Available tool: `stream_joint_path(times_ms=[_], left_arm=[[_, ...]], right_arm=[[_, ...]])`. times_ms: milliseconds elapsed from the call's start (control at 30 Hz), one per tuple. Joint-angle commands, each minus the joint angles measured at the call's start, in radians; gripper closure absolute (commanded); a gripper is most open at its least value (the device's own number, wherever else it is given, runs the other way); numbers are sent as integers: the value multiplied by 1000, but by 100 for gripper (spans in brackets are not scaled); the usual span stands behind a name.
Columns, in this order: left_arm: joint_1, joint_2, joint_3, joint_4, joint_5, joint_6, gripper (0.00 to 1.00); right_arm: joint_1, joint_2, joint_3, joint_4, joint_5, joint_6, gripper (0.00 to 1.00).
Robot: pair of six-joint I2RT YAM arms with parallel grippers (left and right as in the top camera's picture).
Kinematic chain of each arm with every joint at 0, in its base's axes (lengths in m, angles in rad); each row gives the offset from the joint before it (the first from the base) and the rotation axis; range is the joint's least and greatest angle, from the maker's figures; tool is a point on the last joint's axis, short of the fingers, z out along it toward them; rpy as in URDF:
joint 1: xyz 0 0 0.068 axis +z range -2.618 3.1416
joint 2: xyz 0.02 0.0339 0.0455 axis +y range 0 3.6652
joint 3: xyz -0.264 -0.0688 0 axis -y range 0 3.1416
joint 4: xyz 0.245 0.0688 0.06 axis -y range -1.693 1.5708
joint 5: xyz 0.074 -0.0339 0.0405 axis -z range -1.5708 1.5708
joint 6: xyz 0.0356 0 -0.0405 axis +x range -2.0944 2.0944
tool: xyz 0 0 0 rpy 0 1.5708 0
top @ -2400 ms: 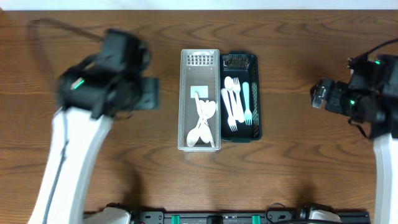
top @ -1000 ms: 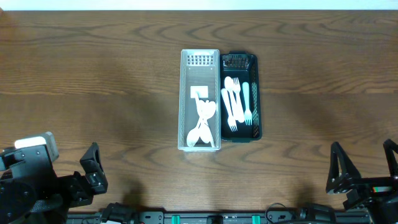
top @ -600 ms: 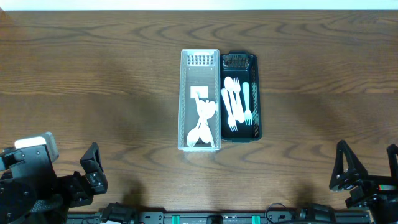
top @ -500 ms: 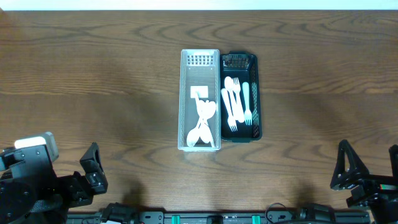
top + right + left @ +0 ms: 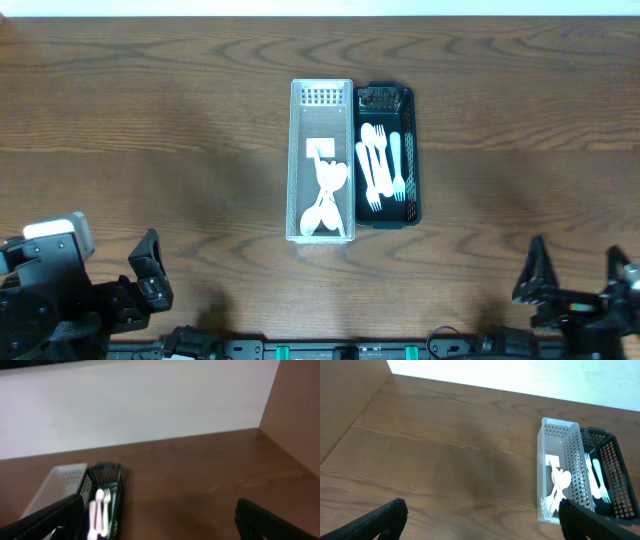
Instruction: Pack container
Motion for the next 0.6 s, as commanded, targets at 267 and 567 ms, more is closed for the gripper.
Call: stream_joint_path(times_ms=[267, 567], left_arm=[[4, -2, 5, 3, -13, 12, 2], [4, -2, 5, 3, -13, 12, 2]], right_arm=[[-9, -142, -438, 260, -53, -19, 1], [85, -142, -715, 443, -81, -19, 1]])
